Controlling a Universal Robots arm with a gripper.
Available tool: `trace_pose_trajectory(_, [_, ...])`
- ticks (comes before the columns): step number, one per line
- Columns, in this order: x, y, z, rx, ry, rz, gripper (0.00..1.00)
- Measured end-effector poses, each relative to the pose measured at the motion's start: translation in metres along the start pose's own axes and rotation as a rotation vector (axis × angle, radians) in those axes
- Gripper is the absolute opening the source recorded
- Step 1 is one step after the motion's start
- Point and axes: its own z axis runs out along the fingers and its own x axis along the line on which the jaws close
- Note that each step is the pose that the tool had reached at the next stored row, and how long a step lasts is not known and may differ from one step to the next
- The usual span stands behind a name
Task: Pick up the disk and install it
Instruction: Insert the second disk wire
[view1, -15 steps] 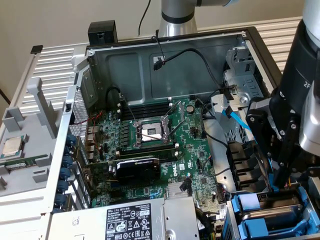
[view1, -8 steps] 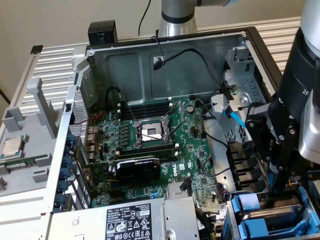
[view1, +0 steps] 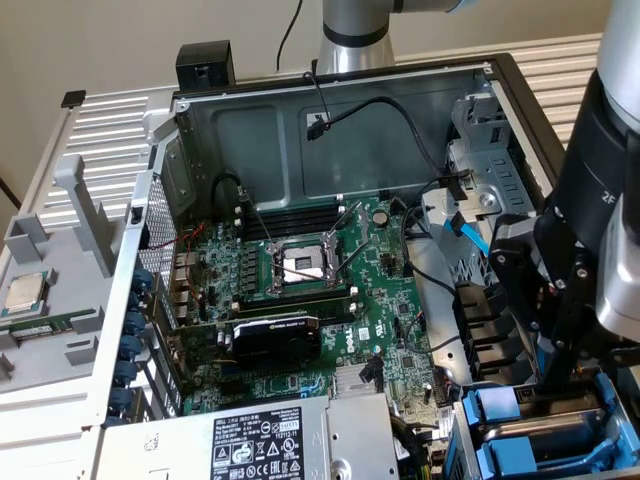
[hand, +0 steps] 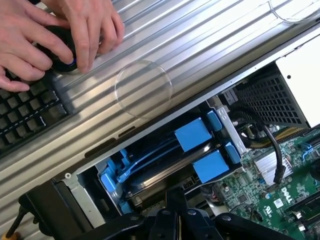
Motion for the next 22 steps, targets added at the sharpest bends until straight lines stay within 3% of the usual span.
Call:
trace_pose_trajectory(12, [0.000,0.0001,0.0030,-0.0009,-0.0002,-0.017,0.11])
trace_pose_trajectory(18, [0.000,-0.0014,-0.0192,-0.0031,0.0010,-0.019,0.11])
trace_pose_trajectory(22, [-0.002,-0.0045,-0.0355,-0.0076,0.0037,-0.019,0.11])
